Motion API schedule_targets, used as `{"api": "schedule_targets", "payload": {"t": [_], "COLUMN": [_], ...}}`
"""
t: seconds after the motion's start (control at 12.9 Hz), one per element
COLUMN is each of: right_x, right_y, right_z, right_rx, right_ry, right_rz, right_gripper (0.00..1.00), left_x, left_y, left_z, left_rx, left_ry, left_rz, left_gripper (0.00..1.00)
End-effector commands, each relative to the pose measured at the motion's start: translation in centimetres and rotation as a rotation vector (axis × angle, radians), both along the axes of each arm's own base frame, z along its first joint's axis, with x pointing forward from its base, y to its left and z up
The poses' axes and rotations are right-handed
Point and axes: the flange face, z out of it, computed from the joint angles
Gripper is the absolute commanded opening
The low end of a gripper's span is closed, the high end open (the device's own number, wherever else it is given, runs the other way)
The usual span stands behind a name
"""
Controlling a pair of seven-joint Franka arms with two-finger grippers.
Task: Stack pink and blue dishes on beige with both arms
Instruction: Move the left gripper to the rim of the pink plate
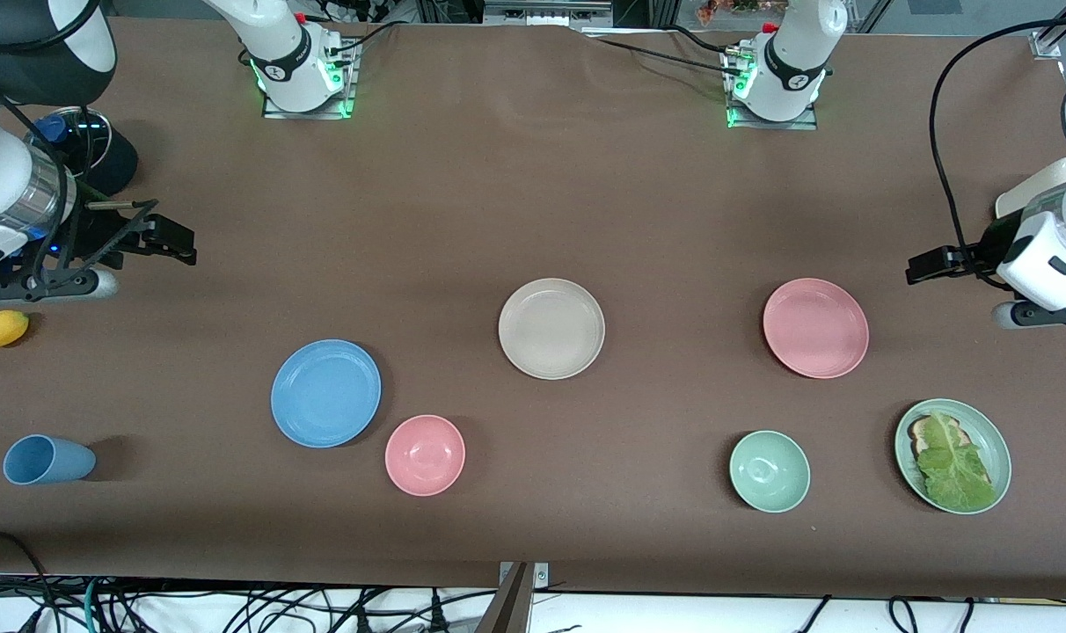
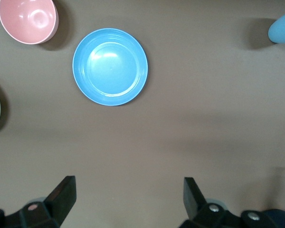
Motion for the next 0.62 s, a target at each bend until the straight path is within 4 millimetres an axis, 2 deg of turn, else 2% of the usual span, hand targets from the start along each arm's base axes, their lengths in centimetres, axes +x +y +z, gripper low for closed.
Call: {"api": "schedule_targets", "payload": {"t": [0.0,0.16,0.31,0.39,0.54], "right_x": [-0.3,-0.2,-0.3,-0.3,-0.3], "right_y": [-0.2,-0.2,-0.2,-0.1,-0.2], "right_z": [0.3,0.3,0.4,0.4,0.4], "right_rx": [0.005,0.005,0.004,0.004,0.005], "right_ry": [-0.006,-0.009,-0.007,-0.009,-0.007], "right_rz": [0.006,0.006,0.007,0.008,0.005], "right_gripper": [1.00,1.00,1.00,1.00,1.00], "left_x": [1.2,2.2,2.9,3.2,3.0], "left_y": [2.5,2.7,2.5,2.0,2.4], "left_z": [-2.8,-8.2,-15.5,-17.6,-21.1], "left_rx": [0.023,0.012,0.008,0.006,0.000], "left_ry": [0.047,0.132,0.247,0.266,0.253], "left_rz": [0.046,0.049,0.039,0.029,0.020], "left_gripper": [1.00,1.00,1.00,1.00,1.00]}}
